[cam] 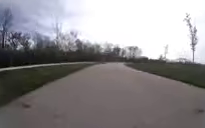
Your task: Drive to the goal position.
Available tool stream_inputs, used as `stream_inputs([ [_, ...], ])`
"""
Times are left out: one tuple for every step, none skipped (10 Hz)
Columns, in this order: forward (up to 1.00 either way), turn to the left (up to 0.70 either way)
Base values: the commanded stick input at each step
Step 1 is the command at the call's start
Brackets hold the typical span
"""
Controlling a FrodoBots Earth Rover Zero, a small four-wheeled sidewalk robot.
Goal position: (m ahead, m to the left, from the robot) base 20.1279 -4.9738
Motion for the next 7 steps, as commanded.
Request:
stream_inputs([
  [1.0, 0.0],
  [1.0, 0.0],
  [1.0, 0.0],
  [1.0, 0.0],
  [1.0, 0.0],
  [1.0, 0.0],
  [1.0, 0.0],
])
